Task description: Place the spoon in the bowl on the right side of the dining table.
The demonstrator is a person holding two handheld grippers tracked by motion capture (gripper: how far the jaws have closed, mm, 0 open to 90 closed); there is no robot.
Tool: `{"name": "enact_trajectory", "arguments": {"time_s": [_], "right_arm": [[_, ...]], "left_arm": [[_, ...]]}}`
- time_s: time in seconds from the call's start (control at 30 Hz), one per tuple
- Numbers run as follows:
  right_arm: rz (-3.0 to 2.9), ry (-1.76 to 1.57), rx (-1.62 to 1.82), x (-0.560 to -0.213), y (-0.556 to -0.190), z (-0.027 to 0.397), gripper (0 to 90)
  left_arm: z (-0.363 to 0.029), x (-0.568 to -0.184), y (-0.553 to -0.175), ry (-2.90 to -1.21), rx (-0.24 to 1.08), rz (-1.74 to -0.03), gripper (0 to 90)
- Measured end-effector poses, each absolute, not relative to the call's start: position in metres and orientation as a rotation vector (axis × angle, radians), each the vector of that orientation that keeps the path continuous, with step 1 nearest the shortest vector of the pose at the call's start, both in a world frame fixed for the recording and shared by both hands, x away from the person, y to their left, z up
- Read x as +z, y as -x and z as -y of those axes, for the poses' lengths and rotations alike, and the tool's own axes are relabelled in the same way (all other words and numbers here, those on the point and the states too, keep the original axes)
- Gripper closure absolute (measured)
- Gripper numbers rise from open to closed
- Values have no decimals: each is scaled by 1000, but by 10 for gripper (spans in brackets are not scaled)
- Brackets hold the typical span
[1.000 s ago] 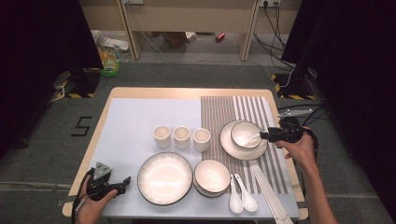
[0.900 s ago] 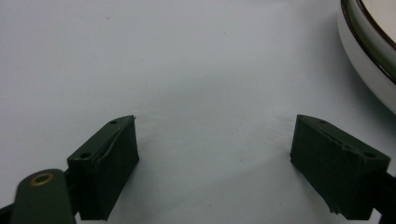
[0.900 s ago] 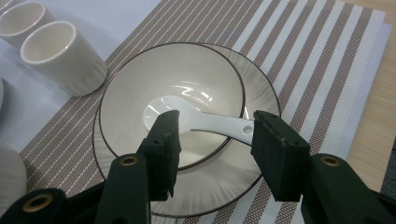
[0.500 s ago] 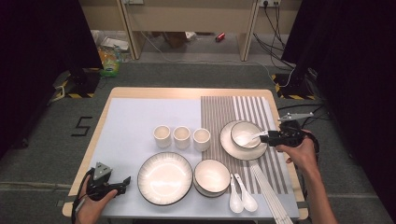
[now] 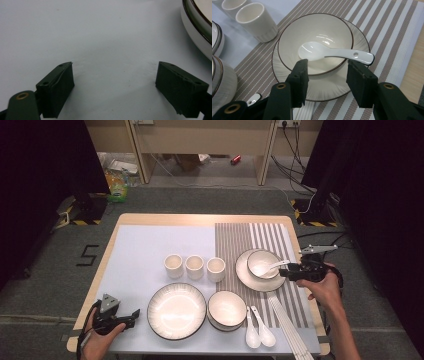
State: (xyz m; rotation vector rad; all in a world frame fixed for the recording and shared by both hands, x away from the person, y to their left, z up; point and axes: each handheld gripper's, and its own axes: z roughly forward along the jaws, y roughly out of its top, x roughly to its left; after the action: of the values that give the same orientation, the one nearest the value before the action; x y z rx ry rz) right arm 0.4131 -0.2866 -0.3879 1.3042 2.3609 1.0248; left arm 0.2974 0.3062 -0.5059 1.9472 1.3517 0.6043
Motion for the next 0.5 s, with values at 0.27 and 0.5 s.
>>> {"name": "enact_trajectory", "arguments": {"time_s": [0.27,0.5], "right_arm": [[-2360,-1309,1033,-390,-404,293,518],[-2367,-1311,1038,-394,-397,295,518]], "left_arm": [[-306,-506,-297,-1950,604,-1351,140],[-306,-506,-297,-1946,604,-1351,140]]}}
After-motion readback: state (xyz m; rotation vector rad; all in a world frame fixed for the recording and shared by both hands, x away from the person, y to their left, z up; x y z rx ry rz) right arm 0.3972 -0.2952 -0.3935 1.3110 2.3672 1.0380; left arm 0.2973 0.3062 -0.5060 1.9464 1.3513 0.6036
